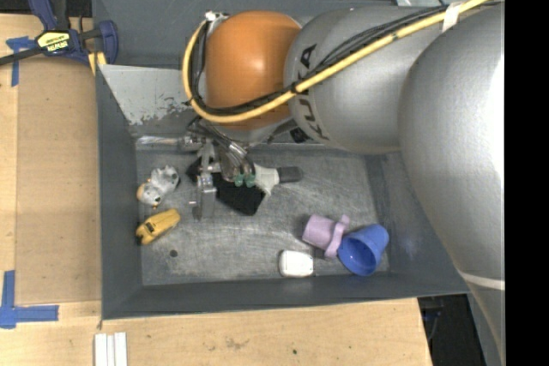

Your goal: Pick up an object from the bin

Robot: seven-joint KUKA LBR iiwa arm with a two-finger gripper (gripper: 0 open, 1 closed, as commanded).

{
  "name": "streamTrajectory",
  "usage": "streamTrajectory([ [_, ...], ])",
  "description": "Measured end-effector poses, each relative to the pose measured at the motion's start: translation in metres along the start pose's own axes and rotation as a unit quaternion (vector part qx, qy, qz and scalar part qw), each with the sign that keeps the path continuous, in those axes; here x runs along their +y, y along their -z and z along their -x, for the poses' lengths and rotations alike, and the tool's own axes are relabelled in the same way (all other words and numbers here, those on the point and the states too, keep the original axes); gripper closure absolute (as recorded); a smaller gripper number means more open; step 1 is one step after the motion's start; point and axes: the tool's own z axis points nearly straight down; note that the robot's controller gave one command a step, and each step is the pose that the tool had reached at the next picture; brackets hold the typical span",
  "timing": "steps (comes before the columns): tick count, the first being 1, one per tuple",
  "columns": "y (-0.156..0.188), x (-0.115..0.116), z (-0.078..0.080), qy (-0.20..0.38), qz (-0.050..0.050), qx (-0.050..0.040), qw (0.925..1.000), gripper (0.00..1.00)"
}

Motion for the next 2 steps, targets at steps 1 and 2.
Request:
streamTrajectory([
  [1, -0.053, -0.027, -0.003, 0.020, -0.001, -0.0008, 0.9998, 0.00],
  [2, -0.077, -0.010, -0.010, 0.031, -0.002, 0.0007, 0.9995, 0.00],
])
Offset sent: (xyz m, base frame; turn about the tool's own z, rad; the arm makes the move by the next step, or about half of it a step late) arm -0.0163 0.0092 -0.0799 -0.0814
